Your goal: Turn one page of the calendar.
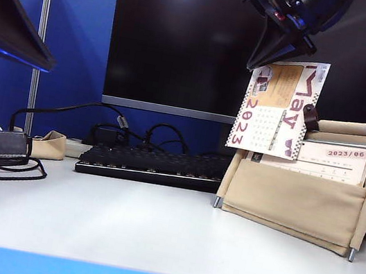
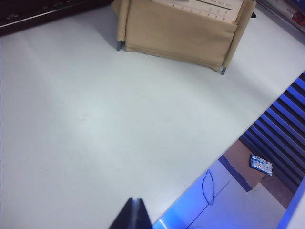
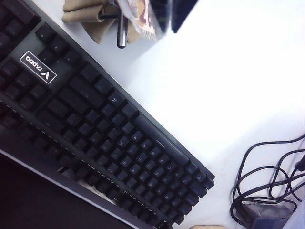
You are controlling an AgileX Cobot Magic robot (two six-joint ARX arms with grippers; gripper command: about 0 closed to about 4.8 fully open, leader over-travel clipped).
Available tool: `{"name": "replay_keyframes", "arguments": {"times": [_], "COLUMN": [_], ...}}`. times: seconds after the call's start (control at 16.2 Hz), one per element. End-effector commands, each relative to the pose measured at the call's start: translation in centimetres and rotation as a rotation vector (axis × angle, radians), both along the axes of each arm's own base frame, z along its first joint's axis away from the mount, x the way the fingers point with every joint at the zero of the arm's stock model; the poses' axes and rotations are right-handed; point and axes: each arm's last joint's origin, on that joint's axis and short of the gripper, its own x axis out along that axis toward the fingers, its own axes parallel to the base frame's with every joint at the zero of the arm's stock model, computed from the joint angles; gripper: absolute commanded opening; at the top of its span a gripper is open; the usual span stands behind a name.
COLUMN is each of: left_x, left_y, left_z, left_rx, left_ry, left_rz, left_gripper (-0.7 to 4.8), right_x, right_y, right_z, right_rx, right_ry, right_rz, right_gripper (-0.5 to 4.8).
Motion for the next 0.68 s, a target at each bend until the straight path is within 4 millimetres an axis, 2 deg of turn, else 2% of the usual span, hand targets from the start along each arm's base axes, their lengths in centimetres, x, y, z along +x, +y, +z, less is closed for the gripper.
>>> {"name": "replay_keyframes", "arguments": {"times": [0.06,0.19,0.37,0.49,0.56,0.68], "left_x": [0.0,0.0,0.0,0.0,0.0,0.0], "left_y": [0.0,0.0,0.0,0.0,0.0,0.0], "left_z": [0.1,0.1,0.1,0.1,0.1,0.0], "left_rx": [-0.006,-0.006,-0.006,-0.006,-0.006,-0.002], "left_ry": [-0.006,-0.007,-0.006,-0.006,-0.005,0.003], "left_rz": [-0.006,-0.006,-0.006,-0.006,-0.006,-0.005], "left_gripper": [-0.05,-0.05,-0.05,-0.05,-0.05,-0.05], "right_x": [-0.4,-0.7,-0.8,-0.4,0.2,0.9], "right_y": [-0.1,-0.2,-0.3,-0.2,-0.2,-0.2], "right_z": [1.3,2.8,3.5,3.1,2.1,0.9], "right_rx": [0.010,0.026,0.027,0.021,0.003,-0.032], "right_ry": [-0.048,-0.089,-0.122,-0.114,-0.090,-0.057], "right_rz": [-0.022,-0.028,-0.039,-0.042,-0.049,-0.066], "right_gripper": [2.35,2.34,2.33,2.29,2.07,2.06]}}
